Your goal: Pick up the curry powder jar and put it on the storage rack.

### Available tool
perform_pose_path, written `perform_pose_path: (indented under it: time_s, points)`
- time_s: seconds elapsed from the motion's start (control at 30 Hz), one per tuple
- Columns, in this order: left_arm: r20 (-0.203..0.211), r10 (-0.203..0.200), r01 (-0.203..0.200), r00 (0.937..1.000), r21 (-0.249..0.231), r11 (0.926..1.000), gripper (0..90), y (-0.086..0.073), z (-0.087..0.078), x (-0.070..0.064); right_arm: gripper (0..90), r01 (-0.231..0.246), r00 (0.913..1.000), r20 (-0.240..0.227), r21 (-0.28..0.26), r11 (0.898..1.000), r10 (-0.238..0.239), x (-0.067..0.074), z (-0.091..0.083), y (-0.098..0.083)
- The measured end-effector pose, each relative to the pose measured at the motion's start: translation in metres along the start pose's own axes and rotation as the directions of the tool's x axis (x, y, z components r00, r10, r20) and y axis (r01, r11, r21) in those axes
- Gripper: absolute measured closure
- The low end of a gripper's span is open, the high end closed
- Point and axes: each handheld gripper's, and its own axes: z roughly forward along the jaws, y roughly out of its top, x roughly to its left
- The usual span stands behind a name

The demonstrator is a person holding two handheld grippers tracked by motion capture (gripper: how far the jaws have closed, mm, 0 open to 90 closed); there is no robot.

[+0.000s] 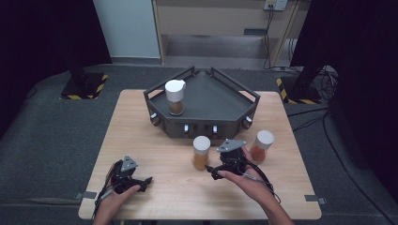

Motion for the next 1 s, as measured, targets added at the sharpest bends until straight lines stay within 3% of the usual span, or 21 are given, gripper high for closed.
perform_pose_path:
  time_s: [1.0]
  points:
    - [0.000, 0.001, -0.001, 1.0000, 0.000, 1.0000, 0.0, 0.000, 0.000, 0.000, 17.1, -0.002, 1.0000, 0.000, -0.033, 0.999, 0.002, 0.004, 0.019, 0.022]
